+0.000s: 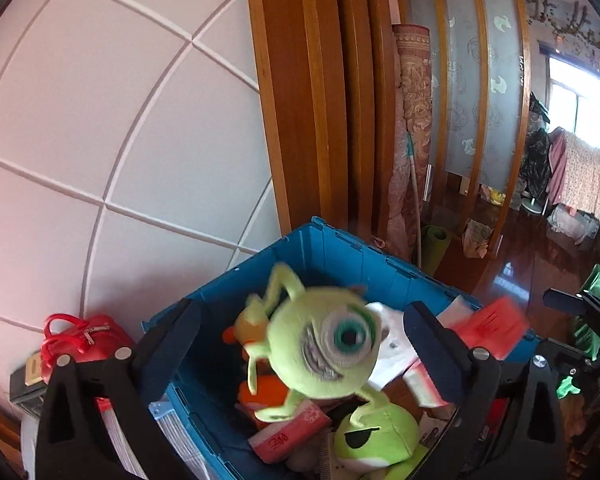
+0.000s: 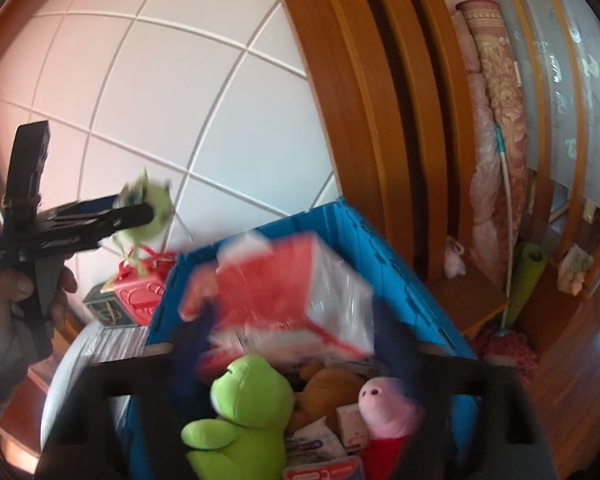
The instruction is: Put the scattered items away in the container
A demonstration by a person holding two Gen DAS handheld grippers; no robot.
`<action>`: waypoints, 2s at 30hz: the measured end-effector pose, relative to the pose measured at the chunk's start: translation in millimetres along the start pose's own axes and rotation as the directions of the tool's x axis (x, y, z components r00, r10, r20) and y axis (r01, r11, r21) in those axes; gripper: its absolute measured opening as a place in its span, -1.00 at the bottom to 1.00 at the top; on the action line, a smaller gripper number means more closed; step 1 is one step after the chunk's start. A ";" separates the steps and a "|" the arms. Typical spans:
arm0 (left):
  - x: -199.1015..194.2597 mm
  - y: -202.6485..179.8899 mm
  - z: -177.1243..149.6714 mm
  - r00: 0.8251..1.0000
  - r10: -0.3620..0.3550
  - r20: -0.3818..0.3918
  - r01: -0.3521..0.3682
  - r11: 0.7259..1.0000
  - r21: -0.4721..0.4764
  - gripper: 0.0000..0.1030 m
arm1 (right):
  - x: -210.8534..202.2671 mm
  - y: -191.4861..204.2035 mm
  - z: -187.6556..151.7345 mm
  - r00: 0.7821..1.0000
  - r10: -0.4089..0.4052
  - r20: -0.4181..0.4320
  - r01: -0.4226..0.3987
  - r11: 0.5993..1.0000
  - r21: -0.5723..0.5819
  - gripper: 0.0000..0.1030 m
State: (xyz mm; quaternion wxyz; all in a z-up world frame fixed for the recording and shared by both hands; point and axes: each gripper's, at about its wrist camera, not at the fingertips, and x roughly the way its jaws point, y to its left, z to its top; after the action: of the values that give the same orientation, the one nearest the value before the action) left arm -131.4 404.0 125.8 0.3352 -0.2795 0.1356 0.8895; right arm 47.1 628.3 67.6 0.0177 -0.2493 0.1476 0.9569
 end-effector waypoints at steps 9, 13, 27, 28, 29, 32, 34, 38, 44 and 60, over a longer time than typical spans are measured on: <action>-14.3 1.5 -24.1 0.990 0.136 -0.036 -0.136 0.991 0.009 1.00 | 4.9 5.9 -3.8 0.999 0.034 -0.005 -0.034 0.999 -0.009 1.00; -33.7 12.7 -39.5 0.979 0.197 -0.042 -0.198 0.980 -0.021 1.00 | 6.6 31.4 -7.3 0.998 0.046 -0.040 -0.048 0.998 -0.044 1.00; -156.7 89.0 -144.7 0.921 0.379 -0.088 -0.389 0.902 -0.188 1.00 | -27.0 150.5 -35.9 0.987 0.092 -0.134 -0.111 0.983 -0.146 1.00; -166.5 94.8 -153.7 0.917 0.387 -0.093 -0.398 0.896 -0.197 1.00 | -29.3 160.9 -38.9 0.986 0.088 -0.140 -0.110 0.982 -0.156 1.00; -177.1 101.2 -162.5 0.915 0.393 -0.094 -0.404 0.891 -0.207 1.00 | -31.6 172.0 -42.6 0.985 0.086 -0.148 -0.110 0.981 -0.162 1.00; -203.7 117.4 -184.0 0.901 0.423 -0.093 -0.433 0.871 -0.233 1.00 | -37.5 199.1 -52.5 0.981 0.081 -0.177 -0.112 0.978 -0.177 1.00; -218.5 125.8 -195.8 0.897 0.431 -0.094 -0.441 0.864 -0.243 1.00 | -45.8 216.2 -60.1 0.980 0.079 -0.183 -0.114 0.975 -0.190 1.00; -242.8 138.2 -217.6 0.894 0.438 -0.095 -0.447 0.857 -0.258 1.00 | -65.0 238.5 -74.9 0.980 0.065 -0.186 -0.102 0.975 -0.198 1.00; -261.7 146.2 -242.3 0.894 0.434 -0.112 -0.447 0.851 -0.276 1.00 | -84.7 253.6 -93.1 0.979 0.029 -0.201 -0.072 0.975 -0.210 1.00; -290.7 131.2 -268.0 0.868 0.474 -0.148 -0.493 0.790 -0.363 1.00 | -108.8 250.1 -103.3 0.974 0.062 -0.219 -0.115 0.964 -0.241 1.00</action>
State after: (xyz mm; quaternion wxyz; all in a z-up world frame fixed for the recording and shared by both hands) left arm 69.3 40.9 87.5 0.0309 -0.3182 0.0312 0.9470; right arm 164.2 363.5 102.5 -0.0726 -0.3420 0.0370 0.9362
